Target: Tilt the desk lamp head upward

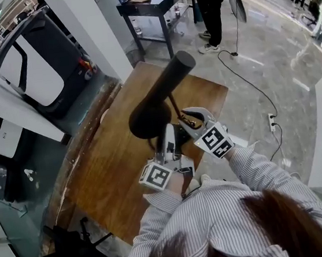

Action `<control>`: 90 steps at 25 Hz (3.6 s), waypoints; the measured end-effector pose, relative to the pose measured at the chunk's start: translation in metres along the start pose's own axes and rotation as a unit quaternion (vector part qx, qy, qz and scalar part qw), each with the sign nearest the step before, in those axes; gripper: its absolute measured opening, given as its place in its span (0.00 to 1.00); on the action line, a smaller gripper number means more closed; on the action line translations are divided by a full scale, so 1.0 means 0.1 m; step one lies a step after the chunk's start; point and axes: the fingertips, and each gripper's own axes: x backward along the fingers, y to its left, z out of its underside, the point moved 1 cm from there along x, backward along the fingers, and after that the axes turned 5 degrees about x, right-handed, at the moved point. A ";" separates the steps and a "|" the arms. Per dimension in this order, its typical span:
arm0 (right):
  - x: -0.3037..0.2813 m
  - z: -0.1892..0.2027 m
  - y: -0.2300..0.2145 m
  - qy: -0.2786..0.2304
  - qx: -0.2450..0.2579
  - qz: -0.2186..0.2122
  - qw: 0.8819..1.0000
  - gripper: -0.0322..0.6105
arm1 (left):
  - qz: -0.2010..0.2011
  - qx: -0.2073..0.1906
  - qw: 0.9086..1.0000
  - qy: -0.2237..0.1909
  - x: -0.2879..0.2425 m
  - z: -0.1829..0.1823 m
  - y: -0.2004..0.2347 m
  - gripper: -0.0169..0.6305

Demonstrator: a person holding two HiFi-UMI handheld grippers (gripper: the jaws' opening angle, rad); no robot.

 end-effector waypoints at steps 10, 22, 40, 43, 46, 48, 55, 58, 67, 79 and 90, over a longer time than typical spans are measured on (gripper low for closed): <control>-0.03 0.01 0.02 -0.020 -0.009 -0.016 1.000 0.14 | 0.031 -0.059 0.998 0.009 -0.06 0.03 -0.12 0.10; -0.04 0.02 0.01 -0.019 -0.011 -0.032 0.999 0.14 | 0.009 -0.142 0.989 0.046 -0.04 -0.15 -0.11 0.09; -0.07 0.02 0.04 -0.031 -0.015 -0.048 0.998 0.14 | -0.013 -0.301 0.953 0.033 0.12 -0.78 -0.28 0.09; -0.07 0.02 0.03 -0.031 -0.016 -0.046 0.998 0.13 | -0.017 -0.327 0.945 0.020 0.15 -0.94 -0.37 0.10; -0.08 0.02 0.03 -0.032 -0.020 -0.040 0.998 0.14 | -0.021 -0.343 0.939 0.008 0.16 -1.11 -0.48 0.10; -0.08 0.02 0.03 -0.031 -0.025 -0.037 0.999 0.13 | -0.026 -0.346 0.938 -0.001 0.17 -1.23 -0.55 0.11; -0.09 0.02 0.05 -0.030 -0.038 -0.026 0.998 0.13 | -0.025 -0.380 0.925 -0.013 0.16 -1.48 -0.80 0.11; -0.11 0.02 0.04 -0.030 -0.044 -0.021 0.998 0.13 | -0.021 -0.393 0.919 -0.019 0.13 -1.54 -0.88 0.11; -0.12 0.03 0.02 -0.028 -0.042 -0.010 0.999 0.13 | -0.007 -0.405 0.914 -0.022 0.05 -1.68 -1.10 0.11; -0.14 0.04 0.04 -0.022 -0.044 0.003 0.999 0.13 | 0.009 -0.456 0.890 0.010 -0.04 -1.79 -1.39 0.11; -0.12 0.05 0.07 -0.022 -0.049 0.011 0.999 0.13 | 0.015 -0.487 0.873 0.021 -0.07 -1.81 -1.59 0.11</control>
